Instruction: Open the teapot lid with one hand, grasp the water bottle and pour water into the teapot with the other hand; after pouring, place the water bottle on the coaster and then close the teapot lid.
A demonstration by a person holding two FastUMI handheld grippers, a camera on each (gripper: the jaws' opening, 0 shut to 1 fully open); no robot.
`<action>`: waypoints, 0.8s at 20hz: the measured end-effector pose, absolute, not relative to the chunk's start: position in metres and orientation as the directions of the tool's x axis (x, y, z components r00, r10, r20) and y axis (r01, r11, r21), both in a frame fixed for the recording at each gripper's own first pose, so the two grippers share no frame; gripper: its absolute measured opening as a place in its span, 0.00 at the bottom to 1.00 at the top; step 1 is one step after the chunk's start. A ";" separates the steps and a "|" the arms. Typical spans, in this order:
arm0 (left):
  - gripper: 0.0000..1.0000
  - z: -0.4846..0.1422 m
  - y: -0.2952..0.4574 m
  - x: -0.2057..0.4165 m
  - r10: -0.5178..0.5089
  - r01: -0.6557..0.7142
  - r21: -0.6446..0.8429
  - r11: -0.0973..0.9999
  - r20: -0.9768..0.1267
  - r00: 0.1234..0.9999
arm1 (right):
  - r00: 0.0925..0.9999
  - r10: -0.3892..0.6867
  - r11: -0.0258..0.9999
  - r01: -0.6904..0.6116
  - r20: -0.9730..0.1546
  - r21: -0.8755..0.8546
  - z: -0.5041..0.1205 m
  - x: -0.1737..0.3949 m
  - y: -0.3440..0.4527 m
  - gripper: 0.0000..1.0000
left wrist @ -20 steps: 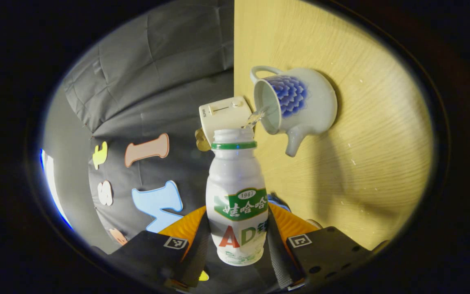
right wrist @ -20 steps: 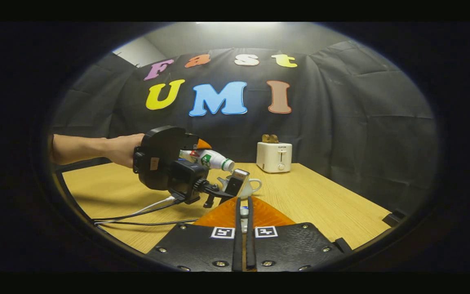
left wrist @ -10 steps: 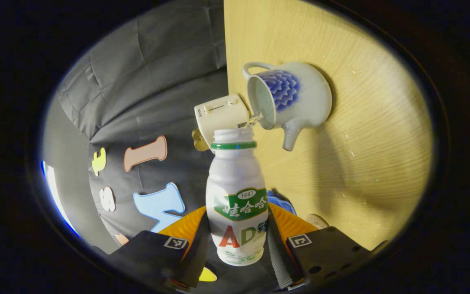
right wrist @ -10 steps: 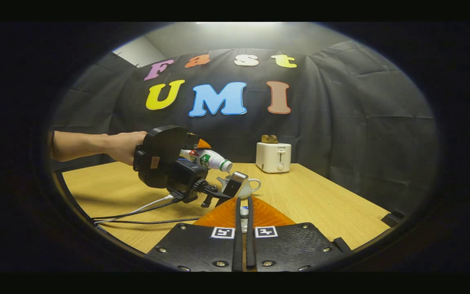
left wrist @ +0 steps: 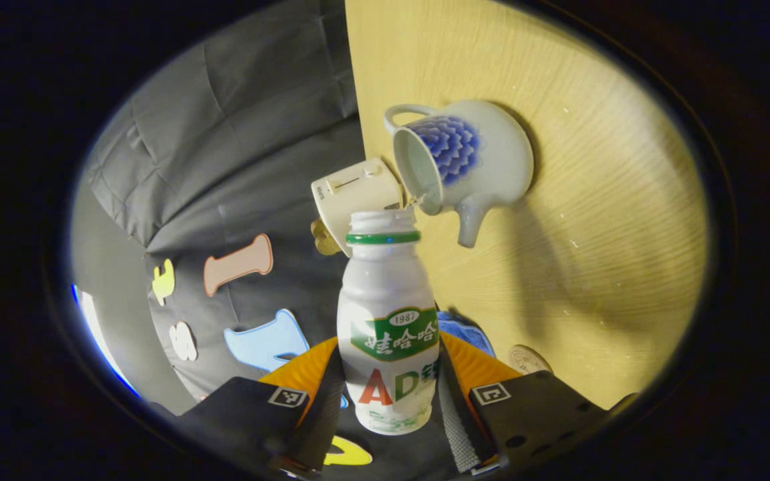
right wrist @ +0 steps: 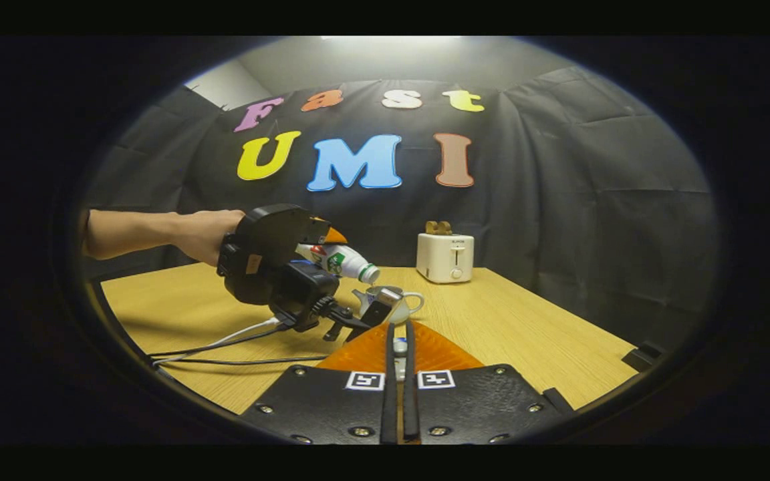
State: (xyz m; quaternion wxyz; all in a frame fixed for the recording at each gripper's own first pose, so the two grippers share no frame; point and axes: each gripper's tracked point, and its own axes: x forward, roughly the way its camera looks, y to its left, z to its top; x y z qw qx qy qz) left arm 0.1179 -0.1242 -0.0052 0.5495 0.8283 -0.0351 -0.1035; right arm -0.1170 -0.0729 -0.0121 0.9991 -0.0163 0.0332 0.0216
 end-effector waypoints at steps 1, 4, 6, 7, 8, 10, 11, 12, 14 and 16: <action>0.79 -0.004 -0.126 0.116 -0.175 0.054 0.915 -0.400 -0.134 0.975 | 0.997 0.042 0.999 -0.044 -0.067 -0.031 -0.013 -0.118 -0.073 0.04; 0.79 -0.005 -0.128 0.115 -0.179 0.049 0.908 -0.415 -0.135 0.975 | 0.997 0.044 0.999 -0.046 -0.068 -0.030 -0.013 -0.118 -0.073 0.04; 0.74 -0.003 -0.128 0.115 -0.181 0.041 0.903 -0.428 -0.130 0.975 | 0.997 0.041 0.999 -0.043 -0.063 -0.030 -0.012 -0.119 -0.074 0.04; 0.74 -0.003 -0.127 0.115 -0.177 0.043 0.899 -0.436 -0.132 0.975 | 0.997 0.040 0.999 -0.042 -0.061 -0.029 -0.011 -0.118 -0.074 0.04; 0.74 -0.003 -0.127 0.115 -0.173 0.045 0.895 -0.443 -0.135 0.976 | 0.997 0.040 0.999 -0.042 -0.063 -0.028 -0.012 -0.118 -0.075 0.04; 0.79 -0.002 -0.127 0.115 -0.177 0.035 0.892 -0.450 -0.128 0.976 | 0.997 0.040 0.999 -0.042 -0.065 -0.030 -0.013 -0.118 -0.075 0.04; 0.79 -0.002 -0.128 0.115 -0.179 0.033 0.892 -0.451 -0.126 0.976 | 0.997 0.039 0.999 -0.041 -0.064 -0.031 -0.012 -0.118 -0.075 0.04; 0.79 -0.002 -0.129 0.115 -0.186 0.024 0.892 -0.451 -0.121 0.975 | 0.997 0.040 0.999 -0.042 -0.063 -0.030 -0.012 -0.118 -0.075 0.04; 0.74 -0.003 -0.129 0.115 -0.192 0.017 0.891 -0.455 -0.116 0.975 | 0.997 0.041 0.999 -0.044 -0.068 -0.030 -0.013 -0.118 -0.074 0.04; 0.74 -0.002 -0.129 0.115 -0.196 0.009 0.887 -0.461 -0.112 0.974 | 0.997 0.046 0.999 -0.048 -0.067 -0.024 -0.013 -0.120 -0.073 0.04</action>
